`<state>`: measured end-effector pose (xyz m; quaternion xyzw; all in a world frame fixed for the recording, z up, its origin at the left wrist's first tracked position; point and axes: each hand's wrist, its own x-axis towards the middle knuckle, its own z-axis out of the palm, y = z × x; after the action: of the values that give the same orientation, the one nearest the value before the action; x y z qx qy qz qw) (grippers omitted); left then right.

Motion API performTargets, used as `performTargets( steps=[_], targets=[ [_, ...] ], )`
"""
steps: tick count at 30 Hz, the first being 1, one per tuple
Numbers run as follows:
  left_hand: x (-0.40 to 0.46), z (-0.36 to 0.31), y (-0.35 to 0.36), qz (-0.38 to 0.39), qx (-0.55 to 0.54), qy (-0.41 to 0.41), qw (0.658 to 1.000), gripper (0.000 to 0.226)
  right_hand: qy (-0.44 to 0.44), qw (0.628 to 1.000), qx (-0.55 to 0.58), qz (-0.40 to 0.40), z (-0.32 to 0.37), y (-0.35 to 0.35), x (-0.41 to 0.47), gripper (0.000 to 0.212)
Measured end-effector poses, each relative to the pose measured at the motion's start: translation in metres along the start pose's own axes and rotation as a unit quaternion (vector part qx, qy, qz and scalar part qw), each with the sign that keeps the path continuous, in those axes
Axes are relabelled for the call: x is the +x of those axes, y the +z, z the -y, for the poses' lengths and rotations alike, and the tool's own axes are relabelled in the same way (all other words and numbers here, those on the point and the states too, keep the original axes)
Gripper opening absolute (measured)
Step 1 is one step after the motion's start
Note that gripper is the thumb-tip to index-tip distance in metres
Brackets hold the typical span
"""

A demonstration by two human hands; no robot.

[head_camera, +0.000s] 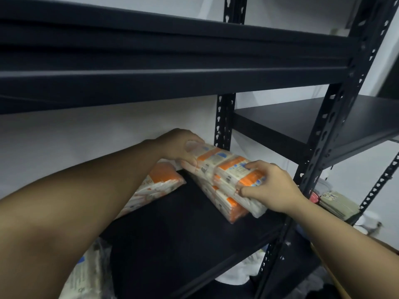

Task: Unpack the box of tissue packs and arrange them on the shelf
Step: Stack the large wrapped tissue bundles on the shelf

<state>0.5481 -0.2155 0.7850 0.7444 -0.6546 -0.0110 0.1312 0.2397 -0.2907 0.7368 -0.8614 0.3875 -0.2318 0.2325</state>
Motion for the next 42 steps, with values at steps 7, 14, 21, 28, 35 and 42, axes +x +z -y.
performTargets(
  steps=[7, 14, 21, 28, 35, 42],
  targets=[
    [-0.005, 0.013, 0.010, -0.082, 0.033, -0.027, 0.996, 0.060, 0.037, 0.999, -0.013, -0.034, 0.026, 0.016, 0.001, 0.075],
    [-0.015, 0.017, 0.047, -0.136, -0.046, -0.100, 0.985, 0.049, 0.068, 0.995, -0.056, -0.055, 0.040, 0.031, -0.004, 0.084],
    [-0.019, 0.012, 0.079, -0.150, -0.195, -0.133, 0.960, 0.032, 0.068, 0.990, -0.122, 0.005, 0.048, 0.023, 0.005, 0.082],
    [-0.018, 0.007, 0.086, -0.146, -0.244, -0.157, 0.946, 0.048, 0.072, 0.986, -0.143, 0.041, 0.058, 0.020, 0.020, 0.082],
    [-0.023, 0.002, 0.089, -0.124, -0.267, -0.147, 0.944, 0.064, 0.075, 0.986, -0.141, 0.050, 0.054, 0.026, 0.029, 0.087],
    [-0.026, 0.000, 0.091, -0.151, -0.233, -0.142, 0.950, 0.045, 0.065, 0.987, -0.139, 0.054, 0.053, 0.028, 0.039, 0.103]
  ],
)
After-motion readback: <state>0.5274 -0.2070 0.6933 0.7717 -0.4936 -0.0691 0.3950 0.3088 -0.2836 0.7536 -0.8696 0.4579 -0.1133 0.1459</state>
